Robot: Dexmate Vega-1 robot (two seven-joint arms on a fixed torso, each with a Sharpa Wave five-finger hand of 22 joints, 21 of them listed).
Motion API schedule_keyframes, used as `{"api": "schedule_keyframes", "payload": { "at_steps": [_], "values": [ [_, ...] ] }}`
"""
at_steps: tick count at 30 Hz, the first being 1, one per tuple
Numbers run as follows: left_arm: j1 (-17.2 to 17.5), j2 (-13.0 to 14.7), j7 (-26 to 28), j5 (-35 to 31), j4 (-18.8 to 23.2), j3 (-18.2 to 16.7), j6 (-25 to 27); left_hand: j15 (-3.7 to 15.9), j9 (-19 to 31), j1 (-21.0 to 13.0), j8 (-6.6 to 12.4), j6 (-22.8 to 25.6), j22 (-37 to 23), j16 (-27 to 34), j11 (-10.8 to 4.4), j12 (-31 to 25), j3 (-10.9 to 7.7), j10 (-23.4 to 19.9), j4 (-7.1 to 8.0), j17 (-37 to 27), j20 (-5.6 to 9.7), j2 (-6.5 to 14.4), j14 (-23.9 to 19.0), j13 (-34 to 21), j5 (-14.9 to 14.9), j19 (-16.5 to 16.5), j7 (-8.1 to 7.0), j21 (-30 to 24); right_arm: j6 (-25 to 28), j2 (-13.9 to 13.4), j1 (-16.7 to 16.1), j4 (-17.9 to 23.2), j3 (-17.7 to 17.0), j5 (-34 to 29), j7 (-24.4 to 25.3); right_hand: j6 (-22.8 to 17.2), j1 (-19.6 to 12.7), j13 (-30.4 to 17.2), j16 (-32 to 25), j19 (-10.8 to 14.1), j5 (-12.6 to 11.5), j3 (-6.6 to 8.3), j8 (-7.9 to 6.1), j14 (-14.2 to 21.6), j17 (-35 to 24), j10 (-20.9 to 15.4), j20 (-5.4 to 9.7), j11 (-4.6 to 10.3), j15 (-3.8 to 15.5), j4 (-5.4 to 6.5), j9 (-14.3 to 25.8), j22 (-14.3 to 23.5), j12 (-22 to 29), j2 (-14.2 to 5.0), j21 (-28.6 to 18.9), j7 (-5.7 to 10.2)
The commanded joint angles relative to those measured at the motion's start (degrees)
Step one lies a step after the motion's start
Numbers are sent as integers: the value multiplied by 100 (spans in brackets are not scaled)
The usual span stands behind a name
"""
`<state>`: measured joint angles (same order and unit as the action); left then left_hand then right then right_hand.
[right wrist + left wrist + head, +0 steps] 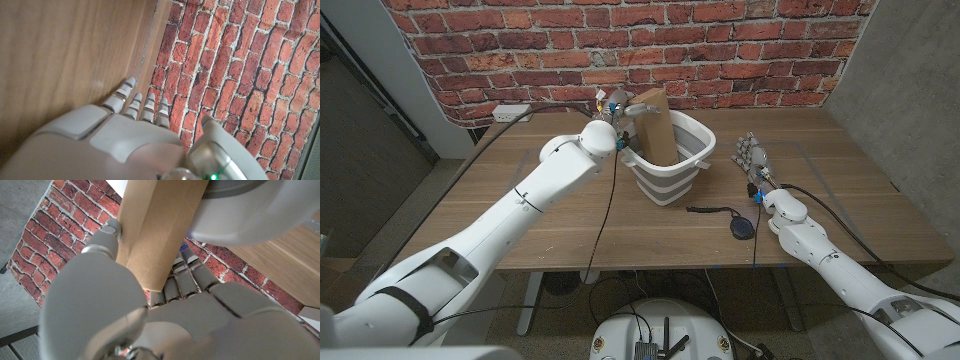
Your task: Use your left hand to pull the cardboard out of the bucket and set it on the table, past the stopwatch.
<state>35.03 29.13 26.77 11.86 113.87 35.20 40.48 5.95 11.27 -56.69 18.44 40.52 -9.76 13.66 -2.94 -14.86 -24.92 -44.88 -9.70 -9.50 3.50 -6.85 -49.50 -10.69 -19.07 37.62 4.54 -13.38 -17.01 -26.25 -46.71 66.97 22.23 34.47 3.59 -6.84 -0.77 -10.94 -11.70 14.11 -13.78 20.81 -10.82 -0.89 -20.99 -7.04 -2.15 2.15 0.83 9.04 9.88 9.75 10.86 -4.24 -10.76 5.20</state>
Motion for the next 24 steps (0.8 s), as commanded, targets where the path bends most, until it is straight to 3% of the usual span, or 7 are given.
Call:
{"api": "schedule_keyframes", "payload": {
  "at_steps": [1,3,7,24],
  "values": [
    [81,-215,417,-291,-103,8,-109,634,23,-259,124,395,-37,-24,-135,-66,-161,-451,-7,-23,811,228,-365,-11,-92,293,-75,-80,-14,45,53,-77,19,-20,9,-30,21,-5,-37,33,-38,-22,10,-42,0,-9,-46,50,-43,-17,17,7,28,-195,-28,35],
    [87,-235,417,-306,-131,-1,-188,647,24,-303,141,505,-42,-39,-218,-69,-195,-577,-12,-23,821,259,-472,-7,-112,372,-84,-96,-21,53,54,-85,16,-16,14,-27,21,-5,-37,33,-39,-23,11,-43,2,-7,-43,45,-43,-17,17,7,27,-196,-28,34],
    [80,-246,409,-349,-144,-5,-231,683,27,-379,156,627,-45,-58,-230,-65,-251,-720,-20,-27,842,313,-612,-2,-140,414,-143,-91,-38,67,51,-105,13,-11,17,-32,22,-5,-40,35,-39,-28,10,-42,6,-13,-43,46,-40,-16,17,7,30,-195,-28,32],
    [110,-250,148,-116,3,-193,-269,716,34,-483,157,813,-50,-102,-286,-42,-303,-993,-24,-36,845,365,-870,2,-161,503,-148,-82,-64,77,5,-48,13,-23,64,-30,23,-5,-45,35,-42,-46,13,-53,22,-11,-46,24,-62,-12,18,7,30,-200,-26,25]
  ]
}}
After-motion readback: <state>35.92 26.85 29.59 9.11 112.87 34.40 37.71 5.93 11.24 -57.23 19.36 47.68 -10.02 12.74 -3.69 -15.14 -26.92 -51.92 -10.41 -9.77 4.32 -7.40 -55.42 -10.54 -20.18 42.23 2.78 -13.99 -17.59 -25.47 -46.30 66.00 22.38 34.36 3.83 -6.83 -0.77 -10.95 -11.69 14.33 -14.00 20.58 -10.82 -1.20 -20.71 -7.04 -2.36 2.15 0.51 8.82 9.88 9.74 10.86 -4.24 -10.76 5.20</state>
